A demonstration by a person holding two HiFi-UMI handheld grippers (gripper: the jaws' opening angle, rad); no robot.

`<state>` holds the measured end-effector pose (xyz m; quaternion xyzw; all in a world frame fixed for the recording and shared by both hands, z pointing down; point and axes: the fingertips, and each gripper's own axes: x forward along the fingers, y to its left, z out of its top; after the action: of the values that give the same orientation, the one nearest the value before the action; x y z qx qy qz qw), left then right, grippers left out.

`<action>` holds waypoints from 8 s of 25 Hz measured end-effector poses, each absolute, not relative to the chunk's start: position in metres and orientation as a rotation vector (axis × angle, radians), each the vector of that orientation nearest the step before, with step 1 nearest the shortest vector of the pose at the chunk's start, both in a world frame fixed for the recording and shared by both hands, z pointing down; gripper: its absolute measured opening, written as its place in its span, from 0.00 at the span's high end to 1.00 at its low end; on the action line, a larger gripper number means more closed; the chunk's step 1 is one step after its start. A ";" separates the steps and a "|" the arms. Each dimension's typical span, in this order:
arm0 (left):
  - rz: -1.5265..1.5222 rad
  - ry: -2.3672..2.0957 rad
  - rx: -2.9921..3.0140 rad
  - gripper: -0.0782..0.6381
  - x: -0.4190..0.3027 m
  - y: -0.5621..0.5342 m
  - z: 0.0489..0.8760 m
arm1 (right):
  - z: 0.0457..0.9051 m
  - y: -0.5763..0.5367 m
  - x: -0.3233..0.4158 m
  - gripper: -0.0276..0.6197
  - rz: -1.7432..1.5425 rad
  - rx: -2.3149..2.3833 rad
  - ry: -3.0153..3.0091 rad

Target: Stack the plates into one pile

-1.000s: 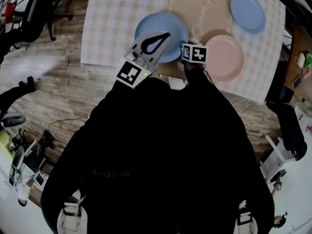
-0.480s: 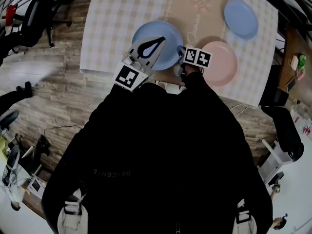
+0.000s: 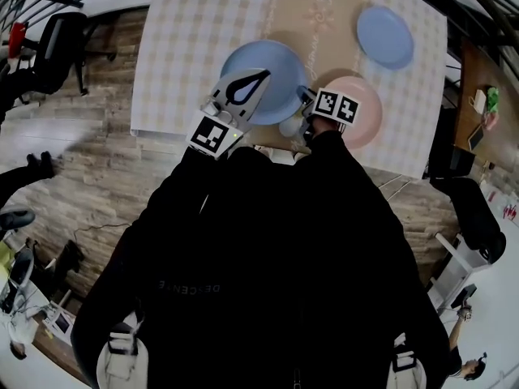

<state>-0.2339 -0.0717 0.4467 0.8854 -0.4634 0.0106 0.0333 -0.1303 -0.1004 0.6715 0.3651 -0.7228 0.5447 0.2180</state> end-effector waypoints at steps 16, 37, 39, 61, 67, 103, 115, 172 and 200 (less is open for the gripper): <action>0.041 -1.301 2.849 0.86 -0.146 -0.104 0.423 | 0.646 -0.108 -0.008 0.91 1.643 1.174 -1.992; 0.022 -1.036 2.928 0.86 -0.059 -0.114 0.423 | 0.665 -0.088 0.120 0.91 1.757 1.448 -1.875; 0.038 -1.033 2.915 0.86 -0.057 -0.112 0.424 | 0.669 -0.087 0.128 0.91 1.750 1.467 -1.859; 0.047 -0.936 2.939 0.86 -0.025 -0.103 0.423 | 0.702 -0.060 0.171 0.92 1.727 1.527 -1.698; 0.055 -0.930 2.941 0.86 -0.022 -0.103 0.423 | 0.705 -0.061 0.182 0.91 1.642 1.551 -1.649; 0.103 -0.978 2.952 0.86 0.028 -0.161 0.419 | 0.599 -0.215 0.212 0.58 0.962 1.503 -2.055; 0.109 -1.028 2.936 0.86 0.043 -0.210 0.423 | 0.604 -0.298 0.223 0.58 0.745 1.482 -2.102; 0.144 -1.209 2.795 0.86 0.046 -0.279 0.480 | 0.683 -0.417 0.212 0.93 1.126 1.628 -2.139; 0.112 -1.227 2.860 0.86 0.004 -0.210 0.434 | 0.612 -0.316 0.203 0.92 1.357 1.624 -2.194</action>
<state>0.0039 -0.2098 0.4342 0.9184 -0.3939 0.0360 0.0137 0.2030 -0.3163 0.6116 0.5321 -0.7190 0.4447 0.0470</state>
